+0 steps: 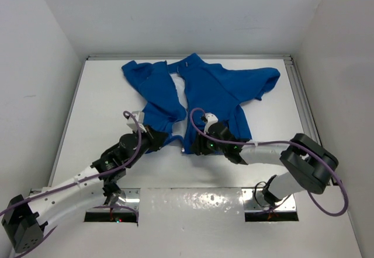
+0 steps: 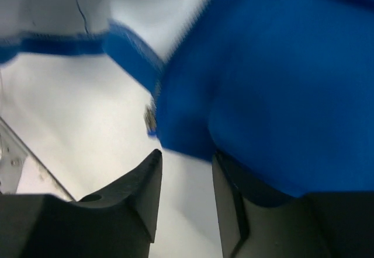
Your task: Zip up the jacket
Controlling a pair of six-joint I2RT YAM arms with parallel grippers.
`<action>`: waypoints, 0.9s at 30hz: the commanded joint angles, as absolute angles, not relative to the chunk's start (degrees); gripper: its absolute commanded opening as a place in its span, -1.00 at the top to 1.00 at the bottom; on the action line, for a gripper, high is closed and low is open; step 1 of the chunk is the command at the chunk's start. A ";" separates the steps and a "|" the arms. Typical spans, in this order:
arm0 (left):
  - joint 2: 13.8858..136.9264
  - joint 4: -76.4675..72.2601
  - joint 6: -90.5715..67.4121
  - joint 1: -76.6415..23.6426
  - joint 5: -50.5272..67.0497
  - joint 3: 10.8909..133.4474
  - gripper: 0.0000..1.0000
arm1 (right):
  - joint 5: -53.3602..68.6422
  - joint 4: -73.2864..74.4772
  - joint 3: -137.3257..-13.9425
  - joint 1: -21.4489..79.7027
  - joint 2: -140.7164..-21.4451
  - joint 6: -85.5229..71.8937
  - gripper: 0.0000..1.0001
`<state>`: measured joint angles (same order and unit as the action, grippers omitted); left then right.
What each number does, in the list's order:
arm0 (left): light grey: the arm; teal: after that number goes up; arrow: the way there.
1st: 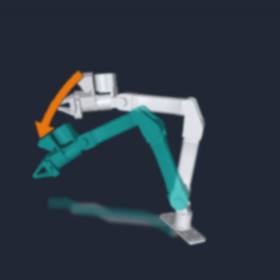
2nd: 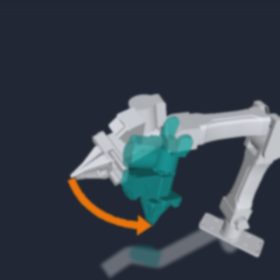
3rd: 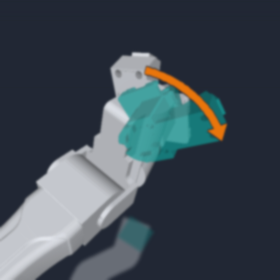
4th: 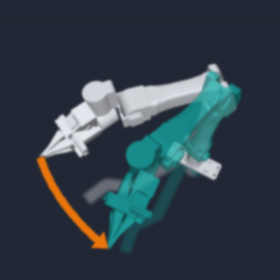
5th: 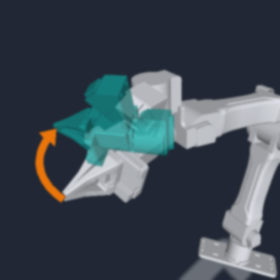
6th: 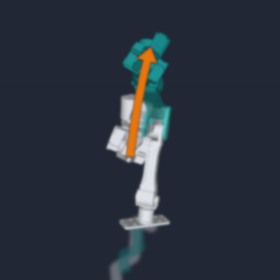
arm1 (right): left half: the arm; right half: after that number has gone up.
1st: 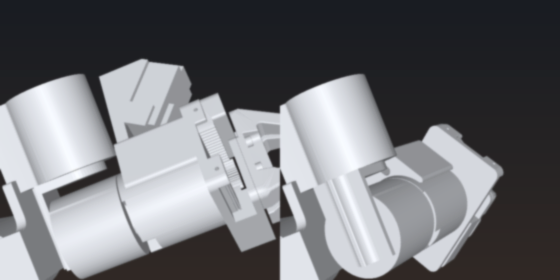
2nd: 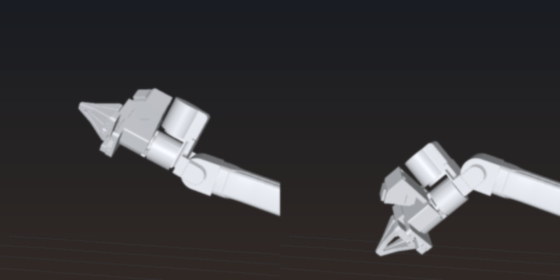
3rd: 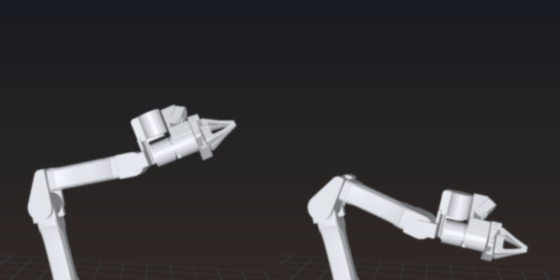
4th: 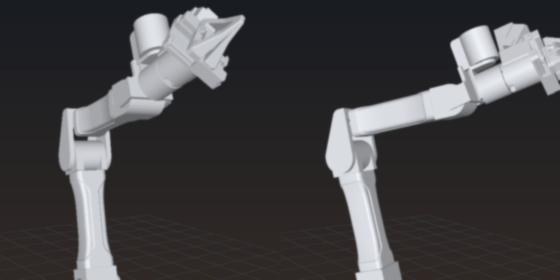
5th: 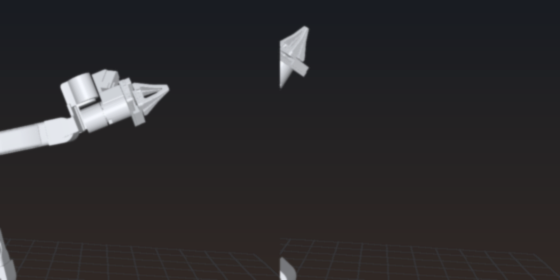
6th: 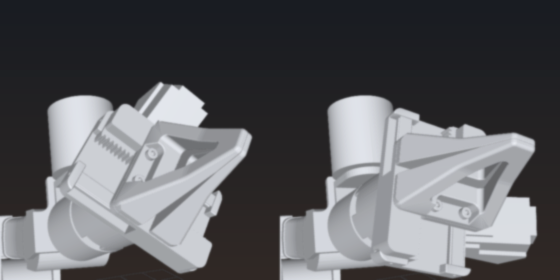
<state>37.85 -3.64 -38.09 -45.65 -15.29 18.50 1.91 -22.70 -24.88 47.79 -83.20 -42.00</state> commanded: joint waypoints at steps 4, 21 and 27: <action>37.88 -6.94 -39.64 -45.26 -12.92 16.96 1.00 | 0.18 -19.51 -32.08 48.25 -88.76 -38.41 0.05; 38.84 -9.41 -40.25 -45.26 -12.04 15.91 1.00 | -0.88 -19.07 -33.75 48.78 -95.10 -40.08 0.08; 39.55 -10.81 -41.04 -45.26 -11.61 15.20 1.00 | -1.76 -20.82 -32.70 48.78 -93.69 -40.61 0.57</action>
<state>39.22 -6.46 -40.01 -45.65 -12.73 15.33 -0.05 -19.84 -32.82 48.51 -93.91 -40.38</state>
